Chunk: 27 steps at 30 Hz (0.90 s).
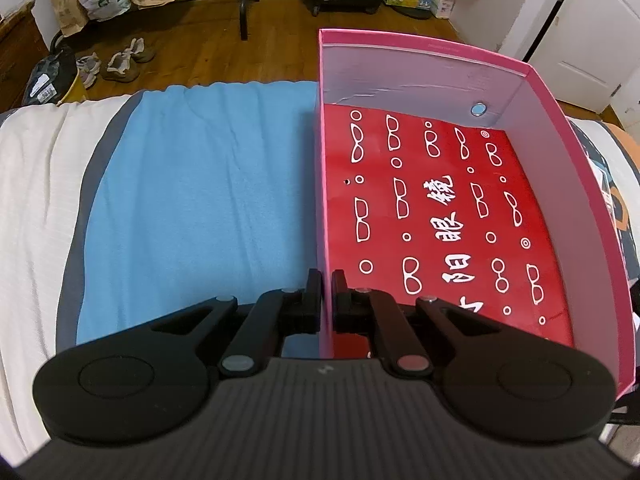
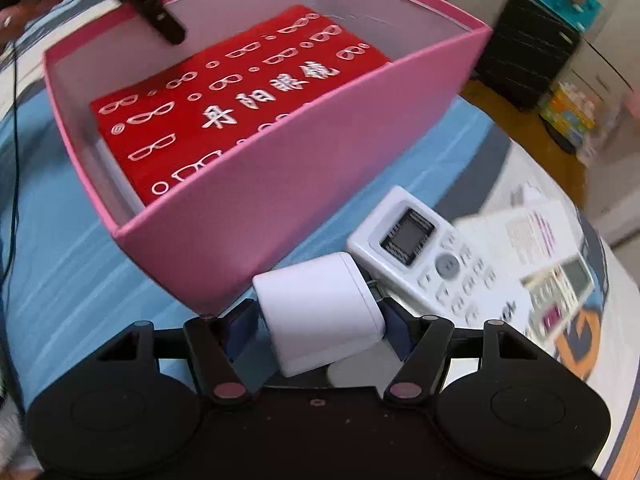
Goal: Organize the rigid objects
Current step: 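Grasp the white cube charger with the right gripper while left gripper holds the box wall, then carry the white charger into the pink box and open the right gripper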
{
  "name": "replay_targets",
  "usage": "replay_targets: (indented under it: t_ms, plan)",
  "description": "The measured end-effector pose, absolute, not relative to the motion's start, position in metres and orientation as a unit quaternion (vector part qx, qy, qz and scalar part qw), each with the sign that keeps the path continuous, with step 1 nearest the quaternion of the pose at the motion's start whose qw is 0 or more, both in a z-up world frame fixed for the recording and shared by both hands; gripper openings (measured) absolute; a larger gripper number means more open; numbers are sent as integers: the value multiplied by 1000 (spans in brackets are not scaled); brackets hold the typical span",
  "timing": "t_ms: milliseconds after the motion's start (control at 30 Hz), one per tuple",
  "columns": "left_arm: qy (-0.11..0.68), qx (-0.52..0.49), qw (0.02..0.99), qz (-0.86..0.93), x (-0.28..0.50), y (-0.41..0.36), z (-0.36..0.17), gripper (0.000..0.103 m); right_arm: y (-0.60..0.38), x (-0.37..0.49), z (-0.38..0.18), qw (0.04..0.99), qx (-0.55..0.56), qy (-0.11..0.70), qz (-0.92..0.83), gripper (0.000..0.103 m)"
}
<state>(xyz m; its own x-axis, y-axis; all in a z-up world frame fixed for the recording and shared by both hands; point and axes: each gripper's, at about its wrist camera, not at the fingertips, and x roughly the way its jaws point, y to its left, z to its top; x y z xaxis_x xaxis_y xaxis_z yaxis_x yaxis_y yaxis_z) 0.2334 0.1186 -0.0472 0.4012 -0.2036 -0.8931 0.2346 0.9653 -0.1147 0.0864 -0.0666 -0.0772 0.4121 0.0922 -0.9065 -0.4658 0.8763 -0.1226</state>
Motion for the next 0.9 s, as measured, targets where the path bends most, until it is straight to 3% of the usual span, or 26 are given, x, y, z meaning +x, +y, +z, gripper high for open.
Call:
replay_targets:
  t_ms: [533, 900]
  plan:
    - [536, -9, 833, -137, 232, 126, -47, 6, -81, 51, -46, 863, -95, 487, 96, 72]
    - [539, -22, 831, -137, 232, 130, -50, 7, -71, 48, 46, 911, -24, 387, 138, 72]
